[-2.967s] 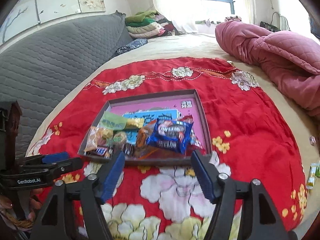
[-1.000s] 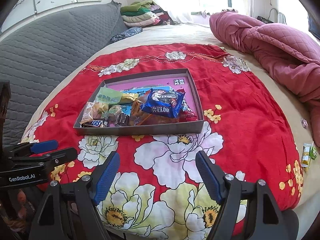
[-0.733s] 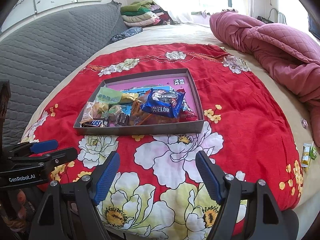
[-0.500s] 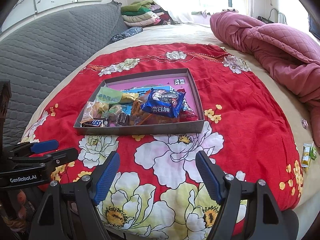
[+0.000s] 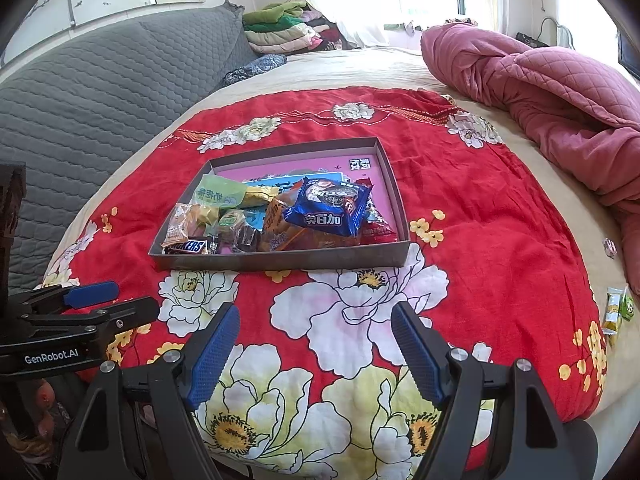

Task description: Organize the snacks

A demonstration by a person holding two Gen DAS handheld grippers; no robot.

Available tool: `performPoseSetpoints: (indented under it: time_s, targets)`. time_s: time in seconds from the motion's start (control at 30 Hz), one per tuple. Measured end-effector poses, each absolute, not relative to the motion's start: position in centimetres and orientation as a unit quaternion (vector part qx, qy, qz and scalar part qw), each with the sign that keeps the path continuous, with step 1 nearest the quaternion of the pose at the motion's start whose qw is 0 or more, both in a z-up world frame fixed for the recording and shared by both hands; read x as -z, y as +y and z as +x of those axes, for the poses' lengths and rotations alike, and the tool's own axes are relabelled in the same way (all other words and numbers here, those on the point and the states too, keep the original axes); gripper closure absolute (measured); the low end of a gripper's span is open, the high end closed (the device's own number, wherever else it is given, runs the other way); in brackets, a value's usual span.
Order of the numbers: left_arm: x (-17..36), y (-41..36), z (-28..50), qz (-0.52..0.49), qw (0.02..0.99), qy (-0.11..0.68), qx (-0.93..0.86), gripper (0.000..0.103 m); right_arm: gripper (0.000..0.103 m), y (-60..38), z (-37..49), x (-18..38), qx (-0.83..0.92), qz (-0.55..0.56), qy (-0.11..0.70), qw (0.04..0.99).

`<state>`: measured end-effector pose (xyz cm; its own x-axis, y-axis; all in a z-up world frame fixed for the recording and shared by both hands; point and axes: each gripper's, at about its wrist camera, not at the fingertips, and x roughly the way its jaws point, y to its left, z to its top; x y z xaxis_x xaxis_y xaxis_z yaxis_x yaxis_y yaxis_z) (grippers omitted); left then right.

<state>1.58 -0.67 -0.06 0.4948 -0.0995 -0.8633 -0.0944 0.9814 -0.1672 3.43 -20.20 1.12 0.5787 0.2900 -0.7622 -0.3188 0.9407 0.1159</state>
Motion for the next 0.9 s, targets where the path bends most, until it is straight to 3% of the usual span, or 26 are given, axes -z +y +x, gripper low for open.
performPoseSetpoints:
  time_s: [0.7, 0.9]
  targets:
    - [1.1, -0.7, 2.0, -0.09, 0.852, 0.516, -0.019, 0.028, 0.026, -20.1, 3.5, -1.1, -0.173, -0.013, 0.426, 0.888]
    - [-0.1, 1.3, 1.9, -0.115, 0.875, 0.466, -0.062, 0.028, 0.026, -20.5, 3.8, -0.6, -0.176, -0.001, 0.428, 0.887]
